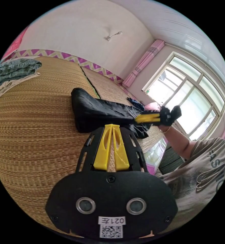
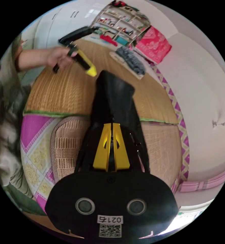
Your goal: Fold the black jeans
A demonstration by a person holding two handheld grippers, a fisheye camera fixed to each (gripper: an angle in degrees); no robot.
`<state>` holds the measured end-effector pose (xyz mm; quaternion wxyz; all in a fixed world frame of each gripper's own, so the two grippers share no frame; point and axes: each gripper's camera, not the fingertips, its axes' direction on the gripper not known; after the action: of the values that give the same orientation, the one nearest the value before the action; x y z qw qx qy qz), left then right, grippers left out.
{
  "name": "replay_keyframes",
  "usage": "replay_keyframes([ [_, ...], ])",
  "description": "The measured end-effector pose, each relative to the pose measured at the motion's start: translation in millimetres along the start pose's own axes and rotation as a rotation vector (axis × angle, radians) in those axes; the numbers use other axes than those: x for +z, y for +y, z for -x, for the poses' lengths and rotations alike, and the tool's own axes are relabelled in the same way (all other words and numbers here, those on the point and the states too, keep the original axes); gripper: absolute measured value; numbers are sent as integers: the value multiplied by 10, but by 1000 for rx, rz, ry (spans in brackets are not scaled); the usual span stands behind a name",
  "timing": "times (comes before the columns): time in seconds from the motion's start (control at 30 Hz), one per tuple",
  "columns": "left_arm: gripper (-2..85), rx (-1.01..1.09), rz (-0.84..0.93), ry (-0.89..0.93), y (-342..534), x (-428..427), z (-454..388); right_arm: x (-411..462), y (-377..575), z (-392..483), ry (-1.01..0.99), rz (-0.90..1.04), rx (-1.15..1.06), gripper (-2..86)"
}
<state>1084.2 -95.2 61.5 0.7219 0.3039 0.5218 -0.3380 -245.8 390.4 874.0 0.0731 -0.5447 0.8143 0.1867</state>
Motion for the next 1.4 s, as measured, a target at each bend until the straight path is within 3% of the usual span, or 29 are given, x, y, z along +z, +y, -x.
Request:
replay_keyframes([
  [0.07, -10, -2, 9, 12, 7, 22, -9, 272, 92, 185, -21, 97, -9, -4],
  [0.17, -10, -10, 7, 13, -2, 24, -8, 171, 220, -59, -37, 33, 152, 6],
  [0.27, -10, -26, -13, 28, -2, -12, -13, -27, 514, -813, -224, -110, 450, 36],
  [0.4, -10, -37, -34, 39, 19, -45, -40, 424, 1023, -1586, -408, 6, 766, 69],
  [0.5, -10, -38, -37, 39, 38, -56, -66, 871, 1430, -1841, -729, -18, 964, 96],
  [0.8, -10, -66, -63, 49, 45, -74, -68, 1573, 2245, -2120, -1130, -254, 1361, 84],
  [1.03, -9, -71, -64, 51, 31, -5, -172, 1551, 2272, -2402, -1093, -347, 1395, 36],
  [1.1, -9, -62, -64, 45, 10, 4, -211, 1283, 2185, -2564, -968, -354, 1319, 33],
  [1.2, -7, -45, -67, 47, -63, 72, -257, 1190, 2107, -2653, -776, -233, 1258, 38],
  [1.3, 2, -18, -58, 21, -210, 219, -314, 1570, 2137, -2539, -741, -69, 1237, 56],
  [1.4, 36, 0, -45, -31, -423, 372, -379, 1542, 2259, -2469, -717, -134, 1232, 86],
])
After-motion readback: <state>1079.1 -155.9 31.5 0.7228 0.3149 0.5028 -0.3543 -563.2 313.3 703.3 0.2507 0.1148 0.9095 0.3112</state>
